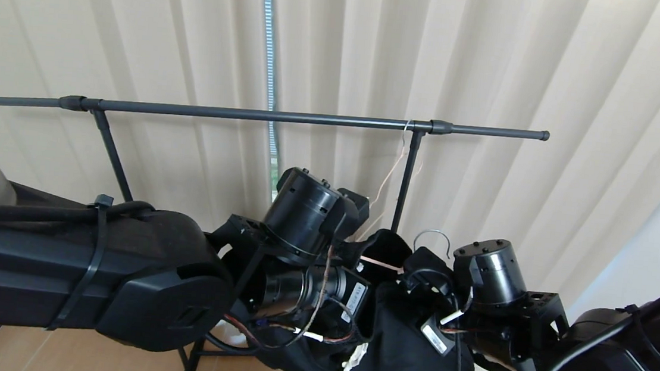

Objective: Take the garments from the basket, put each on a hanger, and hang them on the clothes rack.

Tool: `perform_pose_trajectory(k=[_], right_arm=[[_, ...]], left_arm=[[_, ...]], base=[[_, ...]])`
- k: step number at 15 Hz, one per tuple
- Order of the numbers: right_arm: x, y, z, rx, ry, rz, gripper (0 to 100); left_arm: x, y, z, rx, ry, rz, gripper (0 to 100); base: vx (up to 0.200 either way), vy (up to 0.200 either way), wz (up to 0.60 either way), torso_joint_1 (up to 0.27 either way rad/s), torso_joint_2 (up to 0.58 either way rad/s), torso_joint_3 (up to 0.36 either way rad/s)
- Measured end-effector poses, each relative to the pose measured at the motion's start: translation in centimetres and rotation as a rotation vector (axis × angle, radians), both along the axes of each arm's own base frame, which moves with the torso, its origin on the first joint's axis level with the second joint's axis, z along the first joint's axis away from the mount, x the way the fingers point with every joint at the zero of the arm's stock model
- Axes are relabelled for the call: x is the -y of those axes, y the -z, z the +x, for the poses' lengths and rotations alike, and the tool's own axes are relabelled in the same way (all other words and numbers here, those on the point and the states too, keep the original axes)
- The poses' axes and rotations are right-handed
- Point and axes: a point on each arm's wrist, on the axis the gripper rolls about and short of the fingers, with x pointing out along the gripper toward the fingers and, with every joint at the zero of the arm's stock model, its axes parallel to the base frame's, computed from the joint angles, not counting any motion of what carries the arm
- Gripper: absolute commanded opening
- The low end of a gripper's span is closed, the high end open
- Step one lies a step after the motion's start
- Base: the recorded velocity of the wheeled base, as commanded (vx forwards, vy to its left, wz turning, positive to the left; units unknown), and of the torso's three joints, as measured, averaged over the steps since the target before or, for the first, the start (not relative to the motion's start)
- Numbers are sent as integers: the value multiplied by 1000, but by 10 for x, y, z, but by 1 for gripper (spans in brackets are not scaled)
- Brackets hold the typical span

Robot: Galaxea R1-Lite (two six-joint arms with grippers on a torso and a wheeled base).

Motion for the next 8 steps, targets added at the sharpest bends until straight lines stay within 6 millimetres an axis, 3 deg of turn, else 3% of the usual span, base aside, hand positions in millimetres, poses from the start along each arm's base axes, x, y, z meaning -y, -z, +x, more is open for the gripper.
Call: perform_pose_trajectory(k=[3, 8], right_arm=[[-1, -6, -2, 12, -1, 19, 0], [5, -25, -8, 20, -80, 123, 0]], left_arm=[[0, 5, 3, -3, -7, 18, 0], [-19, 8, 23, 43, -18, 84, 0]], base=[[0, 0, 0, 0, 0, 0], [0, 0, 0, 0, 0, 0]])
